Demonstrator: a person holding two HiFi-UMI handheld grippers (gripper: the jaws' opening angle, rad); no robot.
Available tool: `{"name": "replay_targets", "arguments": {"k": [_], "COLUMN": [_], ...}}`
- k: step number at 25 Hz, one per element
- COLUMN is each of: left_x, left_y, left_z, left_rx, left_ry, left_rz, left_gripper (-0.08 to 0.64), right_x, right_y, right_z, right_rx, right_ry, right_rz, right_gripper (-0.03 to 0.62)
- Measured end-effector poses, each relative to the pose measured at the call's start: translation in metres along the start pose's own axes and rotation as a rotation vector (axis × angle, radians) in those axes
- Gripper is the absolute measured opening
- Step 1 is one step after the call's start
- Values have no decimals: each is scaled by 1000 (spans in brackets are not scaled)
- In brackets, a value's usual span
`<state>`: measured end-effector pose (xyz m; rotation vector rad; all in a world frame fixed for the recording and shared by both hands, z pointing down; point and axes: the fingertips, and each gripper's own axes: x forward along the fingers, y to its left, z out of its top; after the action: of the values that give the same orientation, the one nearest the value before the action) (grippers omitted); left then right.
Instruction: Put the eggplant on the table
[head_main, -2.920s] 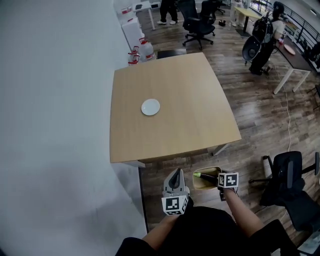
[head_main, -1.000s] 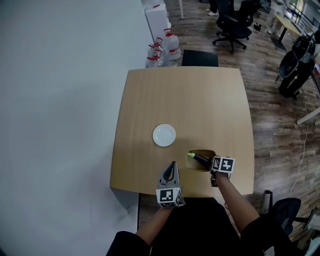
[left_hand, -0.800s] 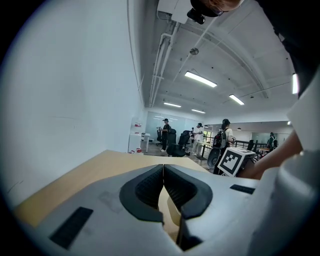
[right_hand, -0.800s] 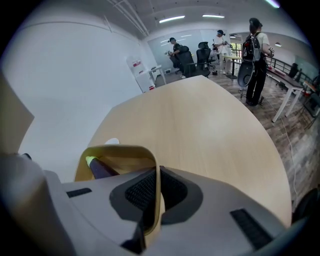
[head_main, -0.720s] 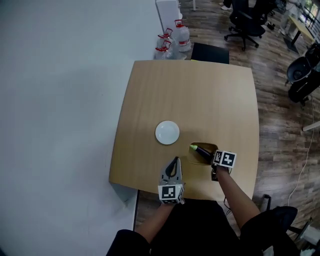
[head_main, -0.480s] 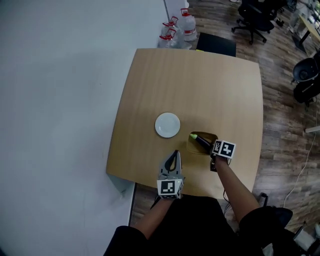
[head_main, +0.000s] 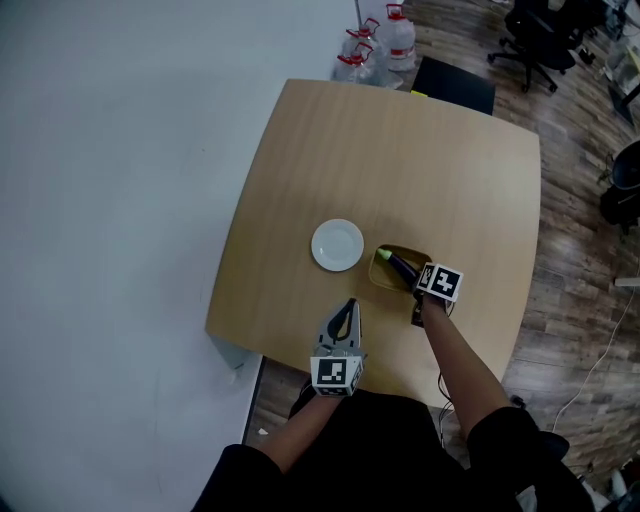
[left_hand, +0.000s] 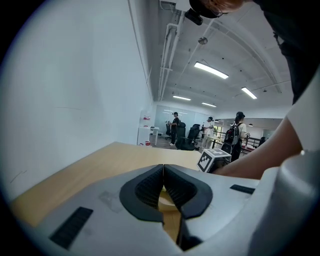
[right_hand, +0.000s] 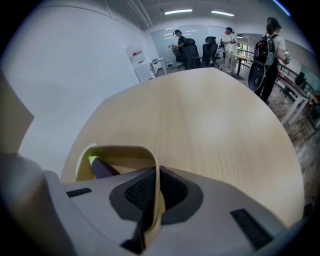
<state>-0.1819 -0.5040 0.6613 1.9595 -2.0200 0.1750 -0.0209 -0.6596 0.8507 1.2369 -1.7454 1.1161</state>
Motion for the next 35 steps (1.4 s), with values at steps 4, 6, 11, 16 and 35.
{"name": "replay_targets", "arguments": {"k": [4,6,11,16,35], "left_x": [-1,-3,-2,3,-31], "left_y": [3,5,7,6,7], "left_z": [0,-3,3,4,45], "left_rx": [30,17,46,53,-86], "left_ry": [22,32,21,22,-67], "left_rz": [11,20,31,16,-152], "left_gripper": [14,15,14,15,14], "right_x": [8,9,14,9,-133], "right_y": [5,8,13,19,54], "right_z": [2,1,4,9,29], "right_rx": [-4,-9,26,8,-154], "right_ry": [11,19,27,1,-276], "right_rz": [-2,0,27,85,200], "right_gripper": [69,74,81,199,258]}}
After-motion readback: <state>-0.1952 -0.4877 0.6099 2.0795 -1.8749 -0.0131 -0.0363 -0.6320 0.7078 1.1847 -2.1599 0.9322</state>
